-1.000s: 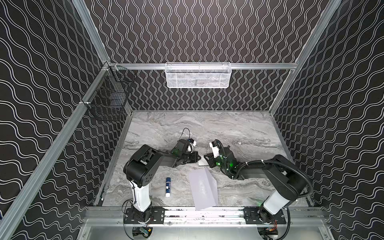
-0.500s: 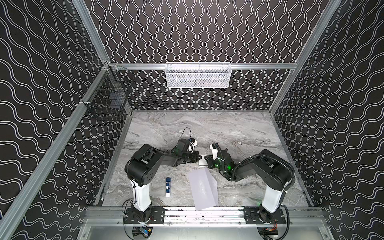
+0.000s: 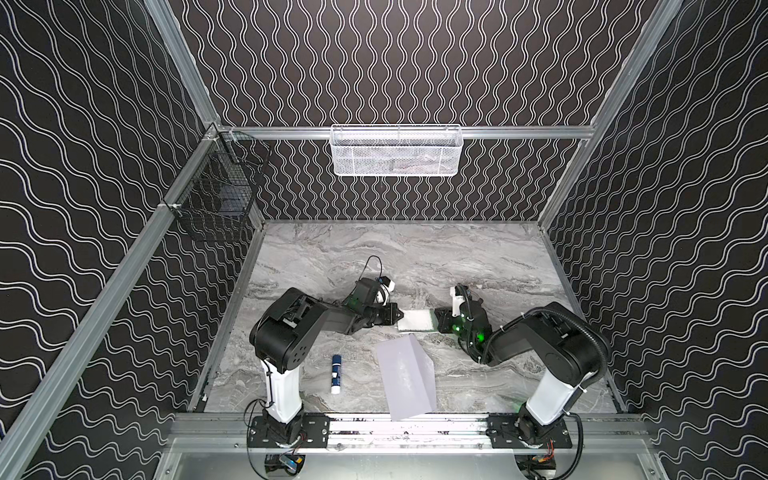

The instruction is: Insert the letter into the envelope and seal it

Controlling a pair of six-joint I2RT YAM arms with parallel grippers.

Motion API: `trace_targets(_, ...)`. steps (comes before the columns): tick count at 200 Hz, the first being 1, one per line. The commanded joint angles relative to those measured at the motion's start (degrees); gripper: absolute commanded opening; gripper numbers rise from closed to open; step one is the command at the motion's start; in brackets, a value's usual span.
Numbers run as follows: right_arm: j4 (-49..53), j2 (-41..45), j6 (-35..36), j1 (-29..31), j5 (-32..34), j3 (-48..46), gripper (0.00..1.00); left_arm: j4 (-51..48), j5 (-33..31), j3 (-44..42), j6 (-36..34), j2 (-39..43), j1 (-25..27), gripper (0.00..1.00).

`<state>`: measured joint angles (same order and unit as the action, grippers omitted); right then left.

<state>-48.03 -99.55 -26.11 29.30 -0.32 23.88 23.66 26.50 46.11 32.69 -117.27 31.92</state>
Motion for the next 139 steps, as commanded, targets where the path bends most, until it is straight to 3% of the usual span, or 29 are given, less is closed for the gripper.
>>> trace_targets(1, 8.15, 4.57, 0.96, -1.61, -2.98, 1.46, 0.14, -4.61, -1.8, 0.67, -0.74, -0.59, -0.06, 0.0)
trace_targets(16, 7.23, 8.65, 1.03, -3.85, -9.19, 1.87, 0.15, -4.79, -1.8, 1.24, -0.75, -0.54, -0.08, 0.0)
trace_targets(40, 7.34, 10.09, 1.5, -2.29, -13.9, 4.76, 0.14, -4.07, -1.63, 2.52, 0.1, -1.43, 0.07, 0.0)
trace_targets(70, 6.25, 4.45, 0.01, 0.63, -14.18, 6.93, 0.14, -4.41, -1.28, 5.49, -0.16, -2.24, 0.42, 0.0)
trace_targets(105, 8.77, -1.93, -0.43, 0.26, -12.51, 8.16, 0.13, -4.65, 0.02, 7.42, -0.96, -2.91, 0.5, 0.0)
trace_targets(125, 3.79, -5.24, -3.47, -1.06, -15.2, 5.83, 0.13, -4.88, 0.63, 7.29, -1.4, -2.63, 0.46, 0.0)
trace_targets(139, 1.25, -6.66, -5.48, -1.56, -16.08, 4.53, 0.12, -4.92, 0.83, 7.0, -1.64, -2.52, 0.42, 0.1)
